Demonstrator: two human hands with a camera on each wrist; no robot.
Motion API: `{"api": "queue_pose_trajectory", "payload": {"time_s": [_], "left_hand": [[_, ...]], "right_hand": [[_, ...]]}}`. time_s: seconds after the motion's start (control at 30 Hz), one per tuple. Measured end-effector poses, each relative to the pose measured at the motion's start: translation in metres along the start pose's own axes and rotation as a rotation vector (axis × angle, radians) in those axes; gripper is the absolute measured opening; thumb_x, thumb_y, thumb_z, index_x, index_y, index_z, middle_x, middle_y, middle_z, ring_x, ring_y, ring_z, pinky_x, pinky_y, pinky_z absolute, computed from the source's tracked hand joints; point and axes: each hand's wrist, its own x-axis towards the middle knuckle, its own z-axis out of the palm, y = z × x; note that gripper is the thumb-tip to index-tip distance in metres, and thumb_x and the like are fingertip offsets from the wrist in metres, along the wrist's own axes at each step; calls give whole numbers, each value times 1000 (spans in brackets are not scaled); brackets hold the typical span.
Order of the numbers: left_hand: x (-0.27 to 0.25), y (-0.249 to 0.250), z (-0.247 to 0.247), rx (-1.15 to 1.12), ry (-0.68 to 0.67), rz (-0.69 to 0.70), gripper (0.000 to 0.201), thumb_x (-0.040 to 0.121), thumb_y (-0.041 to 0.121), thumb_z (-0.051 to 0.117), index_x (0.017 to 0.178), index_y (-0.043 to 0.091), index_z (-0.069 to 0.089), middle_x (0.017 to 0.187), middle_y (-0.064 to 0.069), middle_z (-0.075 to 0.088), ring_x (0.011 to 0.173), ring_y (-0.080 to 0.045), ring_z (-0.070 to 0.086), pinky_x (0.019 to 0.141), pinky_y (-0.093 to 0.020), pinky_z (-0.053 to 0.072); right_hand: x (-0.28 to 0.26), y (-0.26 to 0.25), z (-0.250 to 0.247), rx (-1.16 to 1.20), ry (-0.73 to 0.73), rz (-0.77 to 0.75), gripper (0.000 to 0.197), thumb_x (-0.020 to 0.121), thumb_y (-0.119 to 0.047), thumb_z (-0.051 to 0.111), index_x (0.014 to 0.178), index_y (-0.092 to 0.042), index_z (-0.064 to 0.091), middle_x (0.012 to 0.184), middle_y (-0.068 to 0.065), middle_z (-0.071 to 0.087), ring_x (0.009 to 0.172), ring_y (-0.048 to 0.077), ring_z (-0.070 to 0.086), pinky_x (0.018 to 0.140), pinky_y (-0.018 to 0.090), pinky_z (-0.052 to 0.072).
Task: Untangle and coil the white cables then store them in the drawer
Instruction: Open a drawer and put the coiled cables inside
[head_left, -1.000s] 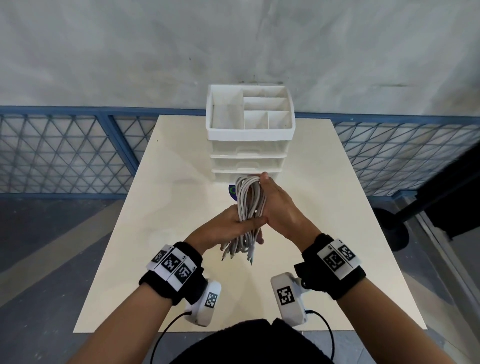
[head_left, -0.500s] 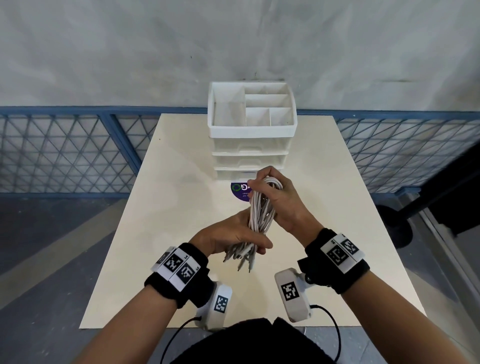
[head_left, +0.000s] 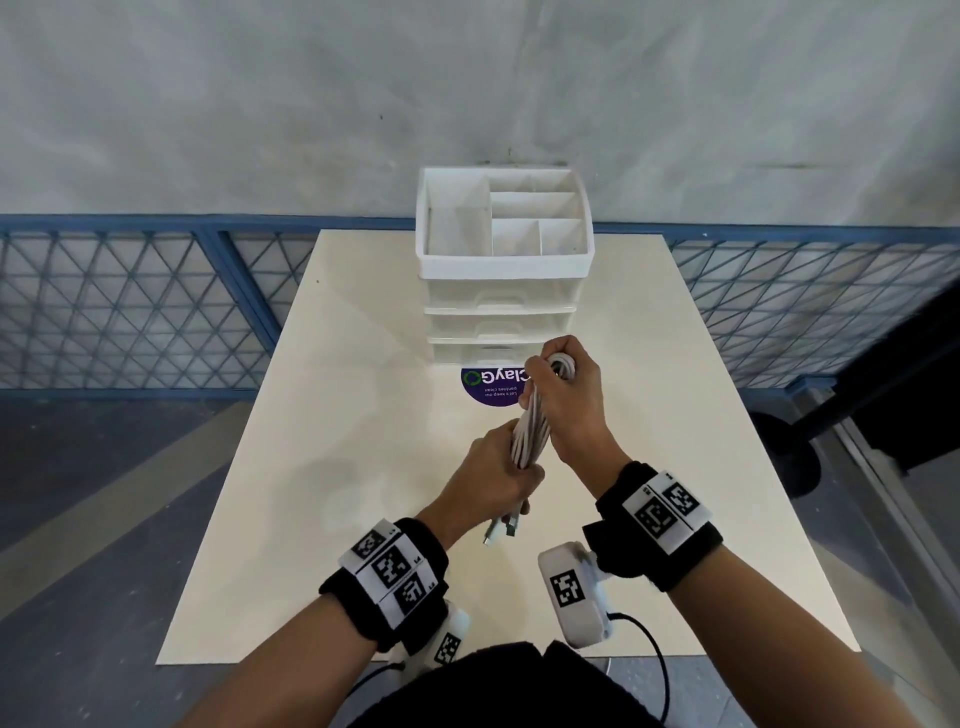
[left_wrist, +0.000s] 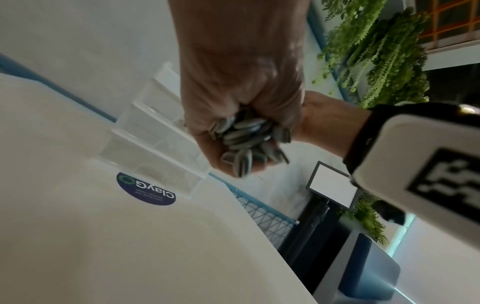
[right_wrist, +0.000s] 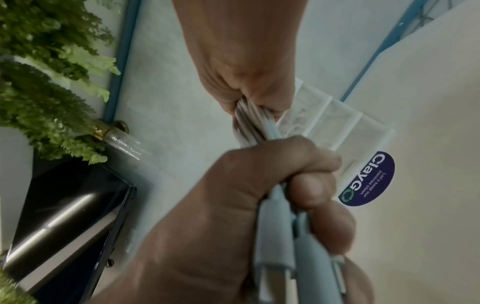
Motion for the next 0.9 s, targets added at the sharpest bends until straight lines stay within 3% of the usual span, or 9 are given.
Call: {"api": "queue_pose_trajectory", "payload": {"time_s": [0.1, 0.2, 0.27, 0.3, 0.37, 0.5, 0.67, 0.77, 0.9], "left_hand": [[7, 4, -14, -27, -83, 10, 22, 80, -4, 51, 76, 16, 45, 58, -4, 49, 36, -15, 54, 42, -24, 44], [11, 10, -34, -46, -229, 14, 27, 81, -7, 51, 64, 13, 43, 45, 2, 49, 35, -13, 51, 42, -23, 42], [12, 11, -44, -53, -325, 5, 32, 83, -6, 52, 58, 12, 42, 40, 5, 48, 34, -14, 49, 39, -21, 40], [11, 12, -47, -35, -356, -2, 33, 83, -6, 52, 57, 11, 42, 39, 5, 49, 34, -13, 49, 39, -21, 40], [11, 10, -49, 32, -360, -2, 28, 81, -5, 54, 60, 10, 44, 41, 4, 53, 36, -13, 52, 43, -22, 44], [11, 3, -41, 118, -238, -8, 12, 73, 3, 62, 71, 10, 53, 57, -3, 66, 51, -16, 62, 55, -27, 50], [3, -12, -32, 164, -89, 24, 8, 76, 9, 58, 82, 12, 53, 61, -4, 61, 47, -17, 58, 41, -19, 45], [3, -19, -33, 108, -87, 28, 10, 80, 9, 54, 77, 17, 48, 55, -3, 52, 41, -19, 50, 36, -20, 39], [8, -21, -36, 14, -150, -30, 16, 81, 7, 51, 69, 13, 44, 48, -5, 48, 40, -21, 42, 36, -18, 31]], "right_hand": [[4, -5, -4, 171, -113, 82, 20, 84, -1, 61, 81, -13, 45, 63, 12, 44, 47, 17, 54, 50, 27, 48], [5, -11, -9, 490, -264, 203, 25, 80, -11, 67, 98, -19, 52, 79, 10, 63, 71, 21, 66, 66, 31, 57], [4, -13, -10, 541, -312, 233, 18, 78, -20, 65, 94, -18, 57, 90, 10, 67, 80, 22, 67, 70, 31, 57], [3, -13, -8, 524, -297, 234, 10, 80, -22, 65, 84, -16, 58, 86, 8, 65, 77, 20, 67, 67, 30, 57], [3, -12, -2, 466, -215, 208, 24, 85, -23, 63, 67, -14, 50, 67, 2, 56, 62, 17, 58, 59, 28, 51], [5, -8, 9, 427, 4, 155, 39, 92, -18, 55, 58, -16, 37, 46, -4, 37, 41, 12, 35, 43, 23, 39], [2, -3, 12, 395, 119, 124, 38, 92, -19, 56, 58, -17, 38, 44, -5, 37, 39, 11, 34, 43, 23, 37], [-5, 0, 11, 413, 68, 142, 27, 87, -33, 63, 74, -14, 47, 55, 0, 57, 49, 14, 54, 53, 27, 49], [-17, 12, 9, 471, -147, 259, 54, 73, -56, 60, 100, -10, 54, 95, 12, 67, 88, 20, 67, 83, 30, 53]]}}
